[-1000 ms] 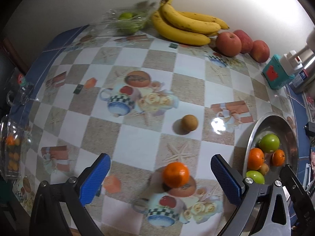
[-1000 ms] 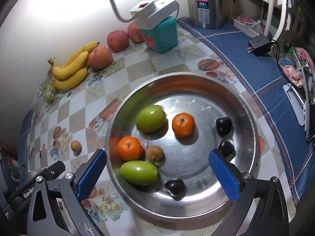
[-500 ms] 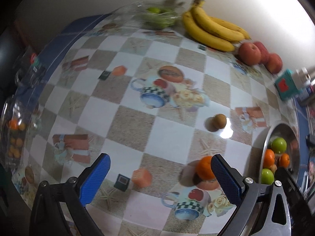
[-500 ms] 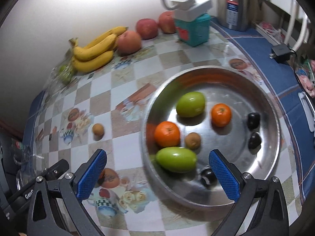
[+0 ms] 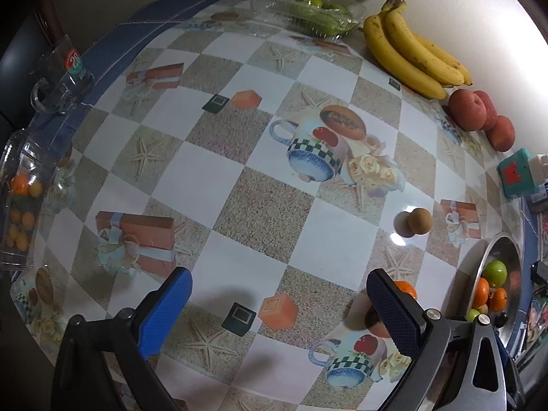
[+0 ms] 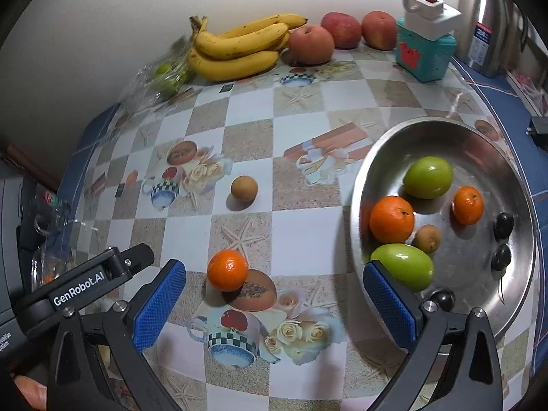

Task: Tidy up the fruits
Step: 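Close the right tool on the last mandarin on the counter, then close the left tool on the brown kiwi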

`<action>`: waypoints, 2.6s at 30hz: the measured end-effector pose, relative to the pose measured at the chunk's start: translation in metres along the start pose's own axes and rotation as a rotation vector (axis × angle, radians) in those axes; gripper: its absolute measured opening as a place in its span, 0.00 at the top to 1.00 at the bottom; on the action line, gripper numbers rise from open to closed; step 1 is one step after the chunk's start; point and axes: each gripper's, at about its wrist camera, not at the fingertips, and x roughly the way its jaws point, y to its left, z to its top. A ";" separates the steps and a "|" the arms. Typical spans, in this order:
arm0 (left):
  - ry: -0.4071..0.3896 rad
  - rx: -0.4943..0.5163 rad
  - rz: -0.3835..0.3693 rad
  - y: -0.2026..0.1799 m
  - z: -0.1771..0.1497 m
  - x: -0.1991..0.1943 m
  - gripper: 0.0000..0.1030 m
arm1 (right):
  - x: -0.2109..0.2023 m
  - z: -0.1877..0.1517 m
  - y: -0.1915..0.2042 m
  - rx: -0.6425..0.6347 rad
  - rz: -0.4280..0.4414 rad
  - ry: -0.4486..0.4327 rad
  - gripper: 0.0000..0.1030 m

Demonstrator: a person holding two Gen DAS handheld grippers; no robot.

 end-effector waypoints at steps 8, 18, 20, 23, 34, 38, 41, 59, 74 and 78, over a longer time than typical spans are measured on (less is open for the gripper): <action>0.064 -0.030 0.036 0.011 0.006 0.025 0.00 | 0.015 -0.003 0.012 -0.046 0.004 0.031 0.00; 0.107 -0.077 0.028 0.024 0.013 0.040 0.00 | 0.047 -0.010 0.022 -0.089 -0.012 0.105 0.00; 0.103 -0.078 0.023 0.026 0.018 0.040 0.00 | 0.050 -0.012 0.025 -0.102 -0.026 0.103 0.00; 0.097 -0.081 0.018 0.031 0.020 0.041 0.00 | 0.054 -0.014 0.029 -0.118 -0.029 0.106 0.01; 0.097 -0.073 0.013 0.027 0.018 0.038 0.00 | 0.056 -0.013 0.042 -0.185 -0.042 0.082 0.33; 0.095 -0.070 0.012 0.022 0.015 0.036 0.00 | 0.056 -0.013 0.044 -0.189 -0.033 0.079 0.45; 0.092 -0.071 0.011 0.021 0.013 0.035 0.00 | 0.054 -0.012 0.045 -0.185 -0.020 0.072 0.53; -0.017 0.042 -0.121 -0.021 0.023 0.017 0.02 | 0.002 0.009 0.005 -0.048 0.009 -0.070 0.63; -0.083 0.232 -0.270 -0.099 0.028 0.025 0.51 | -0.039 0.022 -0.056 0.081 -0.090 -0.173 0.63; -0.071 0.255 -0.256 -0.112 0.031 0.036 0.59 | -0.042 0.022 -0.058 0.082 -0.084 -0.177 0.63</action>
